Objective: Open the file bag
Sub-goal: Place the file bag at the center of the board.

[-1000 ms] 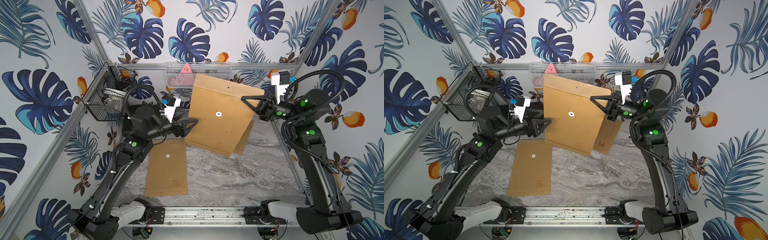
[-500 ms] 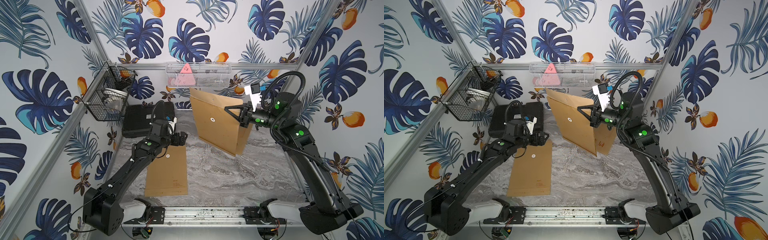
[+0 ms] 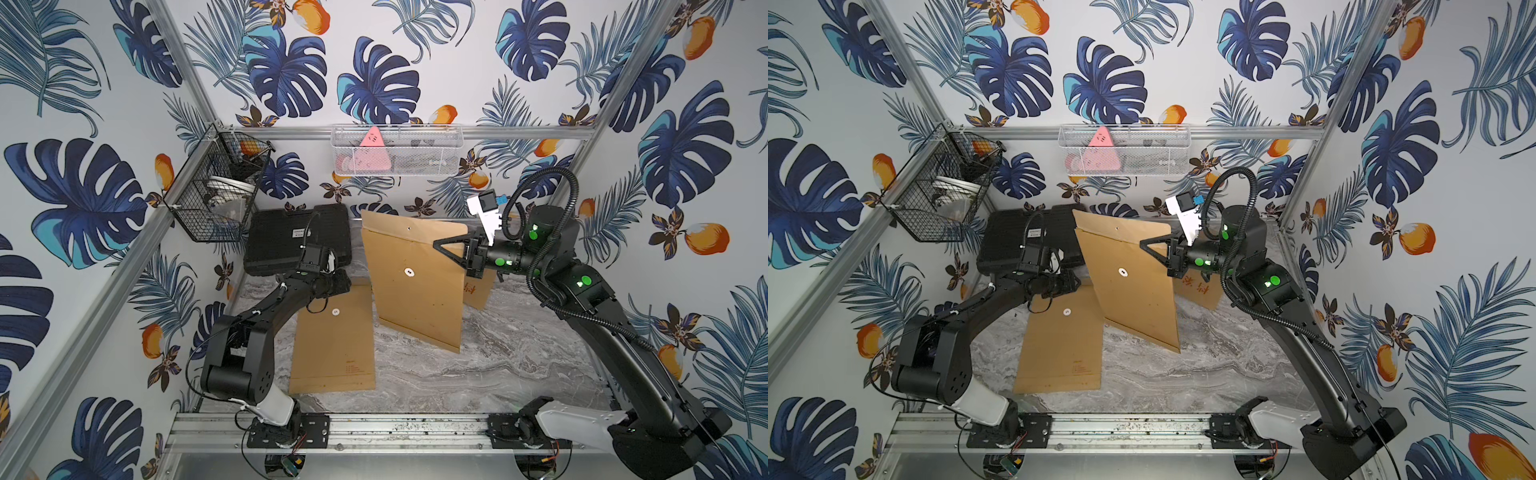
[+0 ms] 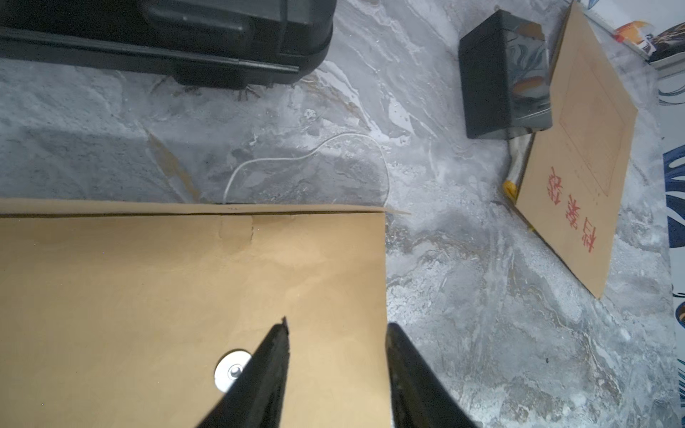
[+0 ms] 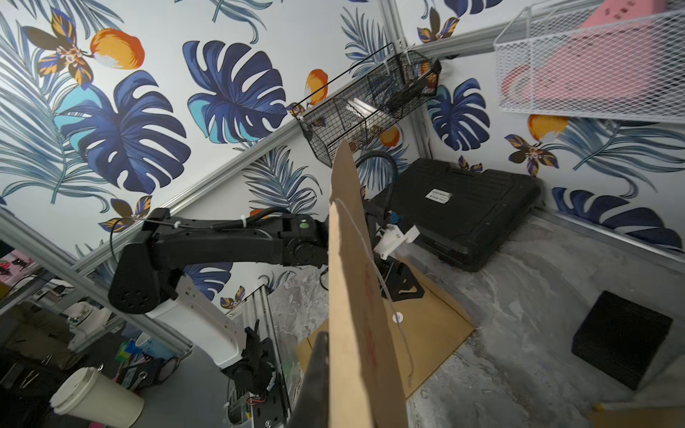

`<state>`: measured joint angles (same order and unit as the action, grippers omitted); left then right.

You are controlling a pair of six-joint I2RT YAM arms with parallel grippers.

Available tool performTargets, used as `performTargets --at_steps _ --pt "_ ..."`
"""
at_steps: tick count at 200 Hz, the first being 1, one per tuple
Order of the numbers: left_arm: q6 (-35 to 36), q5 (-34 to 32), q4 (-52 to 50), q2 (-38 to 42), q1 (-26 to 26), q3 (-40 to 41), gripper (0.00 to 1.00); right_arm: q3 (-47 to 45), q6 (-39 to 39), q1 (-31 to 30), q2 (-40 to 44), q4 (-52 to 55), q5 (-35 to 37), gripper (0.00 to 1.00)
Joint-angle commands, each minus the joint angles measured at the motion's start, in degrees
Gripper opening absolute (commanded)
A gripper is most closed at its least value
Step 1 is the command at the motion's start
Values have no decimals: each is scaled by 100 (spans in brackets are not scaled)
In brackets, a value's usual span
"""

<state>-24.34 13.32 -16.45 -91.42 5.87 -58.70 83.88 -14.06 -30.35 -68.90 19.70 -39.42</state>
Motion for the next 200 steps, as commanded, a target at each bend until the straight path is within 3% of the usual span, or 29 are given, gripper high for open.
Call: performTargets --at_steps 1,62,200 --pt "-191 -17 -12 -195 -150 -80 36 -75 -105 -228 11 -480 -83 0" --pt "-344 -141 238 -837 -336 -35 0 -108 -228 -701 -162 -806 -669 0" --pt "-761 -46 664 -1575 -622 30 0 -483 -351 -1404 -151 -1678 -2542 0"
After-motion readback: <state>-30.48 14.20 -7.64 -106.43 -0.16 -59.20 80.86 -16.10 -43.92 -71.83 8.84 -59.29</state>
